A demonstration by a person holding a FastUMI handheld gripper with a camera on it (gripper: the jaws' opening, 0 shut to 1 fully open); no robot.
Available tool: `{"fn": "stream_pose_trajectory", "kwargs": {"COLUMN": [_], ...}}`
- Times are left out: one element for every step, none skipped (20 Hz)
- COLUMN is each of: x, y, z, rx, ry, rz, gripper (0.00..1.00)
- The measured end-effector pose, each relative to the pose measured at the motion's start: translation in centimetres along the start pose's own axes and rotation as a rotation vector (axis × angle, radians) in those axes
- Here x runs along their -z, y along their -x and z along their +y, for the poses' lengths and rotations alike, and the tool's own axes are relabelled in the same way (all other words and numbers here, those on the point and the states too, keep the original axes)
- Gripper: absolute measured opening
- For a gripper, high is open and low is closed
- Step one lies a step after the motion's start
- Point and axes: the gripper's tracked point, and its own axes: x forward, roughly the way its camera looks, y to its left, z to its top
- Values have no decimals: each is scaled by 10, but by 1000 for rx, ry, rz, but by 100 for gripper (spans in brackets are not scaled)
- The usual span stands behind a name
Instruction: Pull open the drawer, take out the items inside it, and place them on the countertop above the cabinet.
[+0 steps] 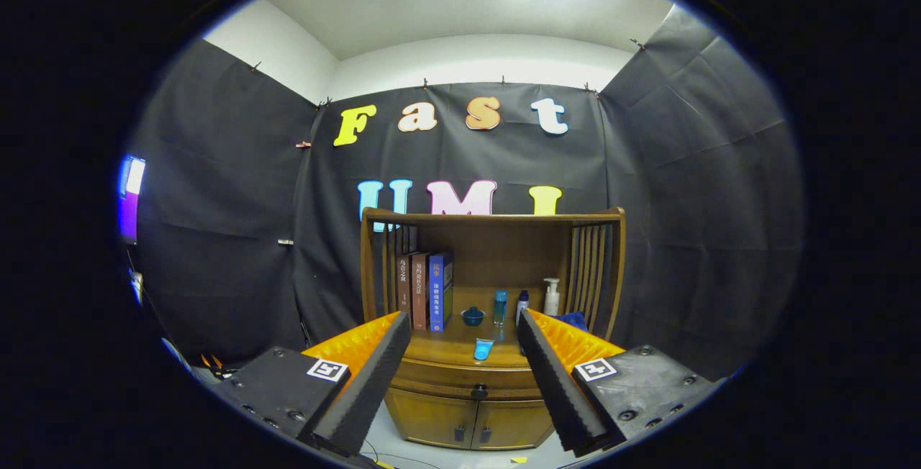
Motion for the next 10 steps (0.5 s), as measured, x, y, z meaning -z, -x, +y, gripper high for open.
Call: {"fn": "stream_pose_trajectory", "kwargs": {"x": [-2, -3, -5, -5, -5, -4, -3, -3, -1, 0], "y": [0, 2, 3, 3, 4, 5, 4, 3, 2, 3], "z": [-2, -3, -5, -6, -9, -10, -10, -11, -13, -15], "rx": [7, 12, 16, 18, 23, 25, 25, 26, 28, 29], "ry": [5, 8, 10, 14, 21, 23, 21, 14, 8, 4], "rz": [-1, -4, -4, -2, 0, 3, 2, 0, 2, 3], "gripper": [99, 99, 99, 99, 99, 99, 99, 99, 99, 99]}}
